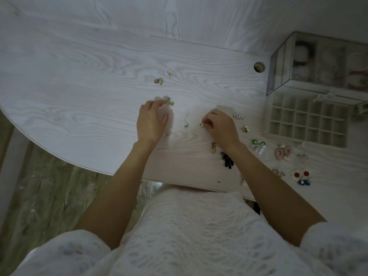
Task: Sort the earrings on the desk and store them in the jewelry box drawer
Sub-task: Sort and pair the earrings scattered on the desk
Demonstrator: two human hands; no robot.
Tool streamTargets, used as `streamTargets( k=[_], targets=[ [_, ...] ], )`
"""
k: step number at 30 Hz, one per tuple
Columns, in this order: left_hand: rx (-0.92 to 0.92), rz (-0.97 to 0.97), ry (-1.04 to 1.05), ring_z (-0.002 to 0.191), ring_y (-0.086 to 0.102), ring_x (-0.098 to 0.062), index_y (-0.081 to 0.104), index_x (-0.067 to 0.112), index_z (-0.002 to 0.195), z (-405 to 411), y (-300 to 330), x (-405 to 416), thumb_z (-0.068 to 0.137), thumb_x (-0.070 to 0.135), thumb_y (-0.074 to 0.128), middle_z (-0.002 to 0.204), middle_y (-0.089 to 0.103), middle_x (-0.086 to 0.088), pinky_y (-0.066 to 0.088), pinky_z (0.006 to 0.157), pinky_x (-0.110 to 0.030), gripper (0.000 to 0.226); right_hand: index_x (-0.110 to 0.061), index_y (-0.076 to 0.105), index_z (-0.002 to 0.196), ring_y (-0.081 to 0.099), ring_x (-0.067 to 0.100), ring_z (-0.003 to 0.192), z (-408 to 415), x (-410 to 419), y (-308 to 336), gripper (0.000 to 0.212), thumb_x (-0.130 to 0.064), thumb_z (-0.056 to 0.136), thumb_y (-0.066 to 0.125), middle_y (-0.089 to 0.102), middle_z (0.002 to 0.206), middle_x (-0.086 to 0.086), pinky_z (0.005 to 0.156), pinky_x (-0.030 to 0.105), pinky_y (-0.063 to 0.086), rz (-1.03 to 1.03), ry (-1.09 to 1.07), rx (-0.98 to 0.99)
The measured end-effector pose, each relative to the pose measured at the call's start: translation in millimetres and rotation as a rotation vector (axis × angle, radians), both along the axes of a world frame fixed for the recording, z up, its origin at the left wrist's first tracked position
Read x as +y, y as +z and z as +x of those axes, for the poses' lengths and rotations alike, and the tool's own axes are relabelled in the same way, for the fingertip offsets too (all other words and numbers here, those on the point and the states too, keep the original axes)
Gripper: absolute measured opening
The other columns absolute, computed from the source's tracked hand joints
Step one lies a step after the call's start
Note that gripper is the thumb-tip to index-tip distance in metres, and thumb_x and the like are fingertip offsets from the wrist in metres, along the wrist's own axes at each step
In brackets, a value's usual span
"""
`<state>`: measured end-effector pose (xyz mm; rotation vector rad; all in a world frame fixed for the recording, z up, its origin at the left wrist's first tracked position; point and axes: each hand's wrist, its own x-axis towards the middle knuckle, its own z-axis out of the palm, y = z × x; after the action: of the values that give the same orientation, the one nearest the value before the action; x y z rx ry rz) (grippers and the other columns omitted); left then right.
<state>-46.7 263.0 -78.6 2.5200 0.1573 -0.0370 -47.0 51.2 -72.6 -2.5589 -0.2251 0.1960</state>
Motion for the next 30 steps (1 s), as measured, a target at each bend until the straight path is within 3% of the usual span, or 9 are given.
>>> streamTargets(
  k=[6,11,16,19,22,27,30],
  targets=[
    [0.096,0.027,-0.064,0.110,0.045,-0.032,0.056,0.012,0.121,29.9,1.6,-4.3,0.087,0.016,0.058,0.121,0.054,-0.015,0.040,0.086,-0.036,0.035,-0.008,0.064,0.090,0.055,0.021,0.079,-5.4,-1.2,-2.0,0.008,-0.007,0.084,0.059,0.062,0.088,0.009,0.065,0.028,0.040,-0.028,-0.109,0.076],
    [0.063,0.051,-0.083,0.099,0.050,-0.034,0.064,0.011,0.107,37.7,-4.0,5.8,0.087,0.018,0.059,0.106,0.061,-0.015,0.042,0.079,-0.036,0.022,-0.008,0.063,0.091,0.054,0.018,0.079,-4.0,-0.1,-1.8,0.008,-0.006,0.084,0.058,0.061,0.090,0.008,0.068,0.026,0.039,-0.011,-0.134,0.093],
    [0.036,0.078,-0.061,0.095,0.051,-0.034,0.064,0.011,0.107,34.9,-4.8,17.9,0.085,0.013,0.060,0.103,0.061,-0.015,0.046,0.076,-0.040,0.023,-0.008,0.064,0.092,0.054,0.018,0.082,-5.3,2.3,-5.4,0.009,-0.006,0.083,0.060,0.061,0.093,0.009,0.071,0.025,0.039,0.013,-0.172,0.083],
    [-0.054,0.087,-0.127,0.091,0.052,-0.035,0.066,0.013,0.106,36.2,-3.4,14.8,0.078,0.009,0.062,0.102,0.062,-0.014,0.048,0.074,-0.039,0.028,-0.008,0.065,0.092,0.055,0.018,0.082,-7.5,3.8,-7.2,0.010,-0.005,0.084,0.060,0.060,0.092,0.009,0.072,0.027,0.042,0.029,-0.193,0.063],
    [-0.109,0.163,-0.203,0.088,0.055,-0.032,0.068,0.017,0.100,42.1,-3.0,9.2,0.076,0.019,0.068,0.096,0.066,-0.008,0.043,0.073,-0.039,0.024,-0.007,0.065,0.091,0.056,0.020,0.081,-6.2,4.8,-6.8,0.010,-0.005,0.084,0.059,0.060,0.092,0.010,0.072,0.032,0.045,0.032,-0.182,0.050],
    [-0.096,0.229,-0.233,0.079,0.056,-0.031,0.069,0.016,0.085,47.9,-2.0,4.2,0.080,0.023,0.066,0.074,0.066,-0.007,0.037,0.069,-0.037,0.009,-0.005,0.064,0.090,0.055,0.023,0.082,-4.7,5.8,-7.2,0.009,-0.004,0.083,0.058,0.060,0.092,0.012,0.071,0.036,0.047,0.025,-0.165,0.033],
    [-0.079,0.231,-0.243,0.077,0.055,-0.030,0.066,0.015,0.082,48.6,-4.6,7.7,0.079,0.025,0.066,0.072,0.064,-0.007,0.034,0.067,-0.034,0.010,-0.004,0.064,0.091,0.055,0.025,0.084,-7.6,6.0,-8.6,0.010,-0.003,0.082,0.059,0.060,0.092,0.013,0.072,0.038,0.048,0.018,-0.150,0.017]
  ],
)
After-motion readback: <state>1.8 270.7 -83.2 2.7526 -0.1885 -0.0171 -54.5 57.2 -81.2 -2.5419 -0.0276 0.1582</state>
